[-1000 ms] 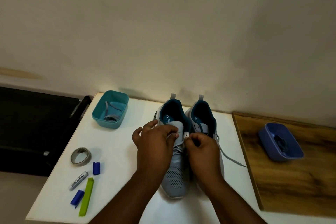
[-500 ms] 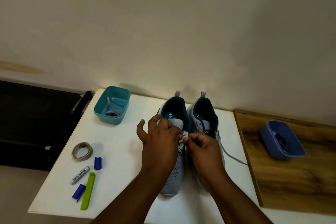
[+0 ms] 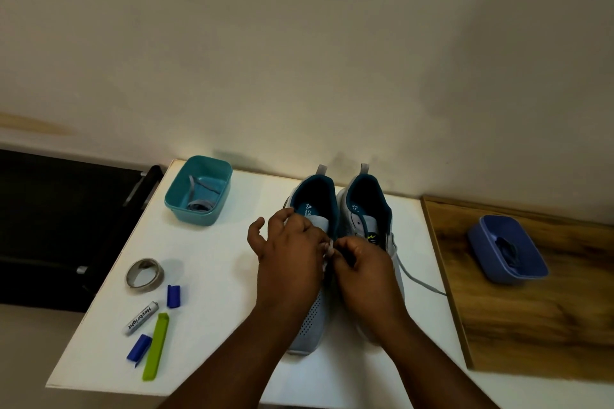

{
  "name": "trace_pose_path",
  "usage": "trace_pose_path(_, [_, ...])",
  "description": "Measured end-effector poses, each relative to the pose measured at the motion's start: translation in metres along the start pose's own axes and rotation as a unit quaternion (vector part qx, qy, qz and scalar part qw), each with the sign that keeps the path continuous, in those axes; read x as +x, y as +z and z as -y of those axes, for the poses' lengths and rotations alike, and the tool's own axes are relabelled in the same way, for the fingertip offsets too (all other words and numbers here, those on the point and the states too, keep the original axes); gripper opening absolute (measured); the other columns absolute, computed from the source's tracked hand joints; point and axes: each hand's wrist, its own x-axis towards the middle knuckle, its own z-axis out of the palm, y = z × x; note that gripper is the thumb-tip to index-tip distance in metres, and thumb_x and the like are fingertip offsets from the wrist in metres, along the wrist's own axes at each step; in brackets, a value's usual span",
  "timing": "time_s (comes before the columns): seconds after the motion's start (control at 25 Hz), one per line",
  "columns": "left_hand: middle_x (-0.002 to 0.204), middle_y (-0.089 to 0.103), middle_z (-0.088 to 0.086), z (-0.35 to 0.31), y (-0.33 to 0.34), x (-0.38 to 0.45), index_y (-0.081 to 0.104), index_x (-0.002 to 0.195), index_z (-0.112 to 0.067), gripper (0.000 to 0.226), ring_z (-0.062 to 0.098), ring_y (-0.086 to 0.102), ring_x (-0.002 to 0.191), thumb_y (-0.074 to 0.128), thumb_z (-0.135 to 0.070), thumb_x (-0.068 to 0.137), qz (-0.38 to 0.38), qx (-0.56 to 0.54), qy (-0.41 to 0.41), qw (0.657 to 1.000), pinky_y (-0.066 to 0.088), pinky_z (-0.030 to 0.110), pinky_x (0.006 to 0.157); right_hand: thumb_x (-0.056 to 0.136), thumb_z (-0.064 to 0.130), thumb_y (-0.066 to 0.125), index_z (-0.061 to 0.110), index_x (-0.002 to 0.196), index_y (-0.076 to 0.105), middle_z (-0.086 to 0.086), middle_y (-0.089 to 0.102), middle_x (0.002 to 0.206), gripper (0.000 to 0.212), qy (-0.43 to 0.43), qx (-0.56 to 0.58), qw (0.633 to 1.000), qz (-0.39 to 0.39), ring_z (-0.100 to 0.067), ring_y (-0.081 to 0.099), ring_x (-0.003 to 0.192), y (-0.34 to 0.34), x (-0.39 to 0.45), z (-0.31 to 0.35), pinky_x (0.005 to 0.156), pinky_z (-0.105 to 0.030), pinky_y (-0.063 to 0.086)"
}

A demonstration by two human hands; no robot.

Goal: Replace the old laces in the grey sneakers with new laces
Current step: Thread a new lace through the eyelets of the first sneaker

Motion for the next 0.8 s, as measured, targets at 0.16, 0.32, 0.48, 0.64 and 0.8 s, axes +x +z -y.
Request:
trace_pose_path(0.16, [0.122,0.059,-0.018,0.004,-0.001,0.001,0.071,0.108,-0.042,0.018,0.018,0.032,0.143,0.056,-0.041,0.098,0.015,-0.015,-0.004,1.0,0.009,0.053,0.118,0.106,0.034,0.052,0.031,0.099,0.069,0.011,0.071,0.092,0.019,0.031,0.05,0.998,0.0,-0.005,0.066,0.087,-0.003,0.002,0.001,0.085,-0.032,0.057])
trace_pose_path(0.32, [0.12,0.058,-0.02,0.006,-0.001,0.002,0.071,0.107,-0.044,0.017,0.015,0.031,0.143,0.056,-0.043,0.099,0.017,-0.05,0.004,0.999,0.007,0.053,0.119,0.102,0.03,0.056,0.029,0.091,0.064,0.011,0.067,0.083,0.014,-0.014,-0.032,0.999,-0.021,-0.004,0.063,0.078,-0.004,0.002,0.006,0.074,-0.026,0.056])
trace_pose_path(0.48, [0.13,0.056,-0.016,0.014,-0.008,0.001,0.066,0.116,-0.043,0.035,0.023,0.033,0.144,0.042,-0.061,0.098,0.033,0.013,0.028,0.999,0.007,0.06,0.118,0.098,0.029,0.053,0.027,0.078,0.052,0.006,0.056,0.07,0.021,-0.018,-0.137,0.983,-0.124,-0.008,0.054,0.063,-0.019,0.003,0.007,0.056,-0.028,0.046])
trace_pose_path(0.64, [0.131,0.054,-0.016,0.011,-0.016,0.0,0.066,0.119,-0.041,0.058,0.02,0.034,0.142,0.031,-0.077,0.09,0.059,0.032,0.029,0.997,0.008,0.059,0.119,0.1,0.025,0.056,0.022,0.096,0.063,-0.001,0.067,0.094,0.008,0.018,-0.102,0.97,-0.221,-0.011,0.056,0.072,-0.055,0.014,-0.002,0.059,-0.028,0.043])
trace_pose_path(0.8, [0.125,0.057,-0.015,0.013,-0.014,-0.002,0.067,0.117,-0.042,0.05,0.019,0.039,0.138,0.04,-0.072,0.088,0.055,0.033,0.044,0.997,0.012,0.056,0.119,0.104,0.034,0.053,0.029,0.141,0.053,0.008,0.051,0.13,0.037,-0.051,-0.186,0.98,-0.055,-0.003,0.051,0.101,-0.035,0.009,0.007,0.085,-0.021,0.044])
